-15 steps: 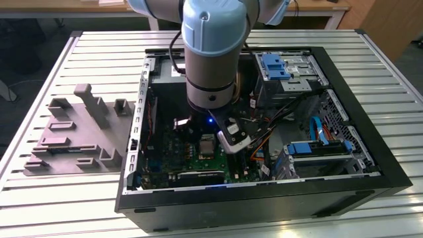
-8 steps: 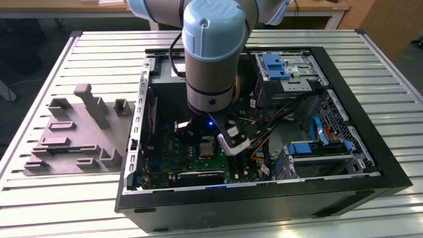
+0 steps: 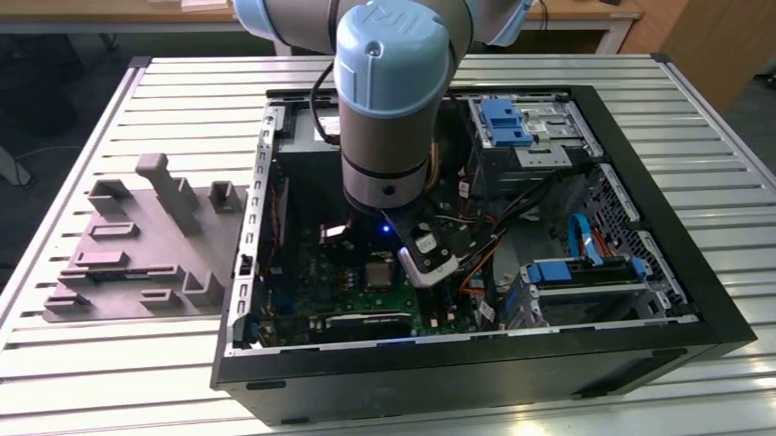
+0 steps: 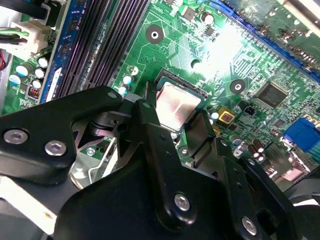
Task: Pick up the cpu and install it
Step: 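Place the cpu into insertion slot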
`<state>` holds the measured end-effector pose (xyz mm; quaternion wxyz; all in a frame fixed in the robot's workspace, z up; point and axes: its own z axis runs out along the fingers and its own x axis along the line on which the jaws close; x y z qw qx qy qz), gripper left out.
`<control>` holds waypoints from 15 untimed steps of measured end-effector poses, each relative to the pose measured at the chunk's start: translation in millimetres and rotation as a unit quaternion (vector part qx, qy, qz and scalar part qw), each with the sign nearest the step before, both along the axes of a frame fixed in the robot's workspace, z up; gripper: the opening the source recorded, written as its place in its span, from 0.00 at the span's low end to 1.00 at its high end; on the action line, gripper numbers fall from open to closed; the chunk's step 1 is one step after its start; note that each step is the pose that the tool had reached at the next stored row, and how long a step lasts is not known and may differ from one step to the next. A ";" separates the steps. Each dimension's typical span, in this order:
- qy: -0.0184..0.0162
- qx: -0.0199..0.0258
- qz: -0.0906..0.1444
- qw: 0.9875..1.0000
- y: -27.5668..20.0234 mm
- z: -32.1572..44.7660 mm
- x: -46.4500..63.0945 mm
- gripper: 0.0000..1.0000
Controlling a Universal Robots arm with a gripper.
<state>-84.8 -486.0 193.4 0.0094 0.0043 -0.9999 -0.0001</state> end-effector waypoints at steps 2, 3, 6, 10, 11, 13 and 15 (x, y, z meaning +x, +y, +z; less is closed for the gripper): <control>0.000 0.000 0.000 1.000 0.1 -0.1 0.0 0.47; 0.000 0.000 0.000 1.000 0.0 -0.2 0.0 0.47; 0.000 0.000 0.000 1.000 0.1 -0.8 -0.1 0.47; 0.000 0.000 0.000 1.000 0.2 -1.5 -1.0 0.47; 0.000 0.000 0.000 1.000 0.2 -1.7 -0.9 0.47; 0.000 0.000 0.000 1.000 0.4 -2.2 -1.0 0.47; 0.000 0.000 0.000 1.000 0.4 -2.4 -1.0 0.47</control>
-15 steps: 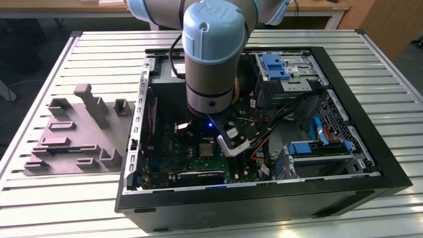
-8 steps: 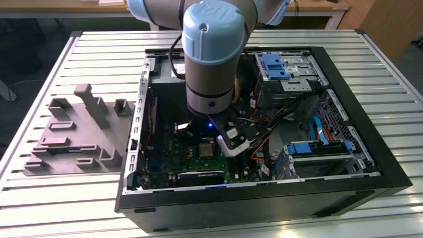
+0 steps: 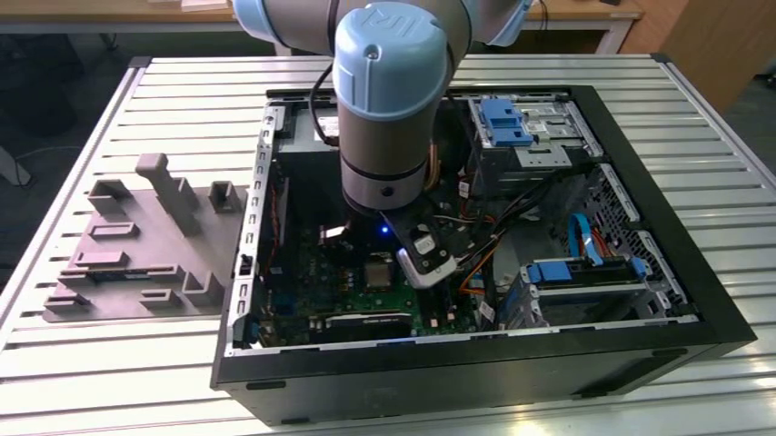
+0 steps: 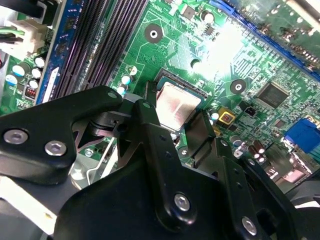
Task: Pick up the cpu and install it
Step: 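Place the cpu into insertion slot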
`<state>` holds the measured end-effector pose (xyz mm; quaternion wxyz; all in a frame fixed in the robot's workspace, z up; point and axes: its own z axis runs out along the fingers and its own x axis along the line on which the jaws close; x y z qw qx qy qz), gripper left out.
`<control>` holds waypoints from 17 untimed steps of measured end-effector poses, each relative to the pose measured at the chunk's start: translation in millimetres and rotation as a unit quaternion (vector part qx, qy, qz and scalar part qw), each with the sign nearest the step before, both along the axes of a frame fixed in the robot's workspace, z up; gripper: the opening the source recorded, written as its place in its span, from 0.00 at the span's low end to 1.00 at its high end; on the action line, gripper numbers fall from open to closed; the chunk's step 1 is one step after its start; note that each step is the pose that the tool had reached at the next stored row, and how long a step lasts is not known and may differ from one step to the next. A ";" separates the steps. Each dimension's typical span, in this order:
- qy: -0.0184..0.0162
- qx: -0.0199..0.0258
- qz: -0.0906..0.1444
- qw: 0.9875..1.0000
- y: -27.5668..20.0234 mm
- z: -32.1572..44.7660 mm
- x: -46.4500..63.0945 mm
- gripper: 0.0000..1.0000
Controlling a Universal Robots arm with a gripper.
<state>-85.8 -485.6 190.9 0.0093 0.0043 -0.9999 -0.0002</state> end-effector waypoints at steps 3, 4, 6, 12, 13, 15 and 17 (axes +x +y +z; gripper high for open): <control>0.000 0.000 0.000 1.000 0.4 -1.3 0.0 0.47; 0.000 0.000 0.000 1.000 0.3 -1.5 0.0 0.47; 0.000 0.000 0.000 1.000 0.3 -1.5 0.0 0.47; 0.000 0.000 0.000 1.000 0.4 -1.9 0.0 0.47; 0.000 0.000 0.000 1.000 0.4 -2.1 0.0 0.47; 0.000 0.000 0.000 1.000 0.4 -2.9 0.0 0.47; 0.000 0.000 0.000 1.000 0.3 -4.0 -0.1 0.47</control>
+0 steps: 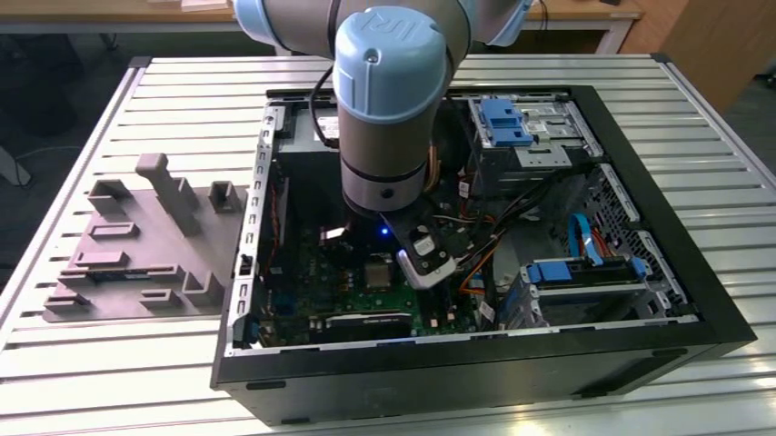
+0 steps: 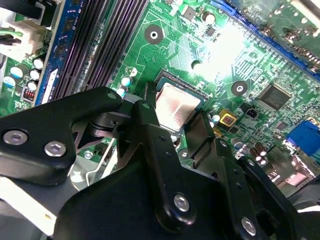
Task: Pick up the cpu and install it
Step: 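Place the cpu into insertion slot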
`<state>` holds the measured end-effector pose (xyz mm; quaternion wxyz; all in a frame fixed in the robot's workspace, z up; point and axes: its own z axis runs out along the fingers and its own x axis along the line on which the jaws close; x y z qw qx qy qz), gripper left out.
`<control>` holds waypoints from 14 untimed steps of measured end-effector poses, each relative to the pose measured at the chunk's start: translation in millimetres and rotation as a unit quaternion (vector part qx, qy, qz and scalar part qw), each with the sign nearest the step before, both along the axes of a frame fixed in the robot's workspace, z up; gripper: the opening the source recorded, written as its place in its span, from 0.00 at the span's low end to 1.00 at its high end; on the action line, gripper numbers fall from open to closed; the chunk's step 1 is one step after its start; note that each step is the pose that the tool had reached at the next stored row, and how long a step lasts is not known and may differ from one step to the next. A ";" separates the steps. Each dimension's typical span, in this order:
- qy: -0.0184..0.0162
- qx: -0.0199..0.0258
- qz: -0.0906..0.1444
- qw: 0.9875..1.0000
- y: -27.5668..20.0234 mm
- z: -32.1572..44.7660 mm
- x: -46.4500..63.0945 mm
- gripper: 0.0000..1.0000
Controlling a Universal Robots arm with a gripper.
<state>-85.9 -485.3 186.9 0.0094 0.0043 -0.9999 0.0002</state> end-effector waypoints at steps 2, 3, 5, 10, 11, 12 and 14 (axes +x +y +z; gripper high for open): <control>0.000 0.000 0.000 1.000 0.1 -0.3 0.0 0.47; 0.000 0.000 0.000 1.000 0.1 -0.4 0.1 0.47; 0.000 0.000 0.000 1.000 0.1 -0.5 0.1 0.47; -0.001 0.001 0.000 1.000 0.3 -1.1 0.2 0.54; 0.000 0.001 0.000 1.000 0.3 -1.0 0.2 0.54; 0.000 0.001 0.000 1.000 0.2 -0.7 0.1 0.54; 0.000 0.001 0.000 1.000 0.2 1.7 0.1 0.54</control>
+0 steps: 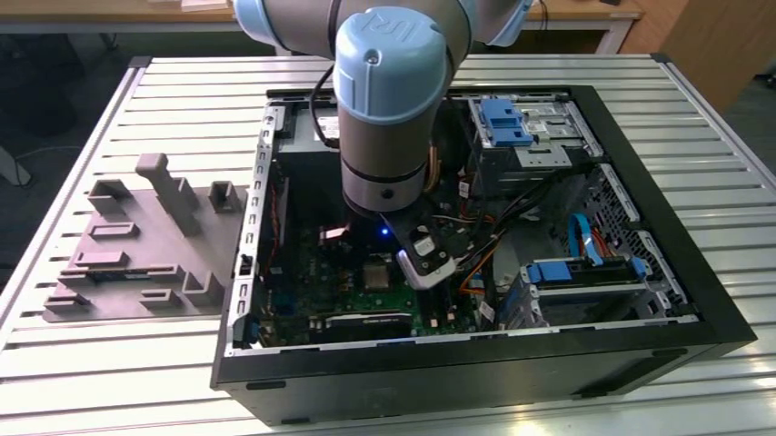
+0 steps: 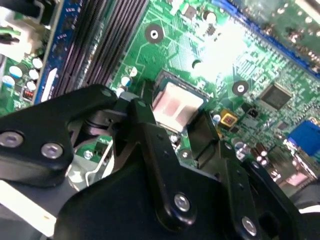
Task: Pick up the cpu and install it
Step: 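Place the cpu into insertion slot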
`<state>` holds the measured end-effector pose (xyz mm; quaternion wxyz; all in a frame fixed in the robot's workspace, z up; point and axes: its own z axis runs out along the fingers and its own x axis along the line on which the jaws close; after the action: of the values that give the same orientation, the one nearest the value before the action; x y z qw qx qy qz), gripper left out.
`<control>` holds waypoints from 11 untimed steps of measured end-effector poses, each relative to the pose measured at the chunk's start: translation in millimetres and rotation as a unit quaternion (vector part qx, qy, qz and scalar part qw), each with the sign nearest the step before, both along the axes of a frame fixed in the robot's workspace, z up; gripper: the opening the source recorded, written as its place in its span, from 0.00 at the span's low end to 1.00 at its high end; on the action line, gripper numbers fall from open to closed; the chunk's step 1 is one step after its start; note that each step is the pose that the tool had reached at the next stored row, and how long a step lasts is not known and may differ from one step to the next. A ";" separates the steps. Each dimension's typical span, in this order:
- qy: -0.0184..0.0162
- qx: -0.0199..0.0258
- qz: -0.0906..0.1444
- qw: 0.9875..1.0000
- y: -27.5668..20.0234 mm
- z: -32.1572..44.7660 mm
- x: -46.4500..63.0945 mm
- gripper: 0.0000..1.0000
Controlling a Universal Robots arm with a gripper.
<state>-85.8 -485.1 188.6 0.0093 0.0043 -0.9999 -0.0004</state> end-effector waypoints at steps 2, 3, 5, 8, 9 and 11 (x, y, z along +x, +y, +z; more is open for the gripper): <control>0.000 0.000 0.000 1.000 0.0 1.5 0.0 0.54; 0.000 0.000 0.000 1.000 0.0 1.5 0.0 0.54; 0.000 0.000 0.000 1.000 0.0 1.5 0.0 0.54; 0.000 0.000 0.000 1.000 0.0 1.4 0.0 0.53; 0.000 0.000 0.000 1.000 0.0 1.2 0.0 0.53; 0.000 0.000 0.000 1.000 0.0 0.9 0.0 0.46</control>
<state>-85.8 -485.1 189.5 0.0095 0.0041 -0.9999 -0.0003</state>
